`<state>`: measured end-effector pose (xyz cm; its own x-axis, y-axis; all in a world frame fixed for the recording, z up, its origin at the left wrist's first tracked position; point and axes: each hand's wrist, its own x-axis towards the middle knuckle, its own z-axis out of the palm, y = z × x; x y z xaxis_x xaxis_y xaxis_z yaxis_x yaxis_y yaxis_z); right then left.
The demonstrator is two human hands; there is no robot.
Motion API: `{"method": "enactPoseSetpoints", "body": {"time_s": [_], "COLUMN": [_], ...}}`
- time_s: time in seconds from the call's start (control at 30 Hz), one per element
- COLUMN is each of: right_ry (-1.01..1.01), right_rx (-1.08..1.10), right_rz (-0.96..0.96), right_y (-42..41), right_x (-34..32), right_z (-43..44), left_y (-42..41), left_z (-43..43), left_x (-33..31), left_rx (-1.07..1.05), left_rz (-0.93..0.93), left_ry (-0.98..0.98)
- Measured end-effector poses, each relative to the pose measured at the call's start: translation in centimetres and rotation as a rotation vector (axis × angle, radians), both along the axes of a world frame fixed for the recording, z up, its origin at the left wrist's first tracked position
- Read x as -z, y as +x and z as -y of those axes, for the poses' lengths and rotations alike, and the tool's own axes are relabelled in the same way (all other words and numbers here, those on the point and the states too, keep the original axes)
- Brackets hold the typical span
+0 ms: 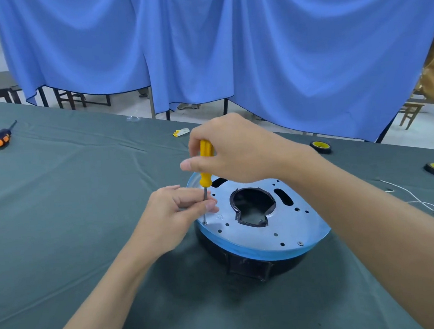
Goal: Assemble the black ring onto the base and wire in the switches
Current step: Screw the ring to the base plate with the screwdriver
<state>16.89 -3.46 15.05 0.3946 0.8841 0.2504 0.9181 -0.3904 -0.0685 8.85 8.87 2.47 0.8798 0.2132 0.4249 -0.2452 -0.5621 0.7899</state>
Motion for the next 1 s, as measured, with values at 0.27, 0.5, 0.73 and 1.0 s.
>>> {"method": "enactPoseSetpoints", "body": {"time_s": [0.27,0.5,0.73,1.0], "right_ry": [0.024,-0.019,0.004,0.004], "right_rx": [0.038,-0.076,0.067,-0.005], "right_rz": [-0.039,-0.121,-0.011,-0.084], "right_y": [0.1,0.0,0.2,0.1], "right_x": [-0.2,-0.7,0.0,-0.2], "right_z": [-0.2,0.4,-0.4,0.2], "left_y": [0.2,0.1,0.3,0.6], "left_z": [0.4,-0.2,0.5,0.5], "left_x": [0.2,0.2,0.5,0.9], "left_rx": [-0.107,0.05,-0.061,-0.017], "left_rz": [0.083,-0.002,0.092,0.079], "left_ry": [-0.068,0.059,-0.079,-0.025]}}
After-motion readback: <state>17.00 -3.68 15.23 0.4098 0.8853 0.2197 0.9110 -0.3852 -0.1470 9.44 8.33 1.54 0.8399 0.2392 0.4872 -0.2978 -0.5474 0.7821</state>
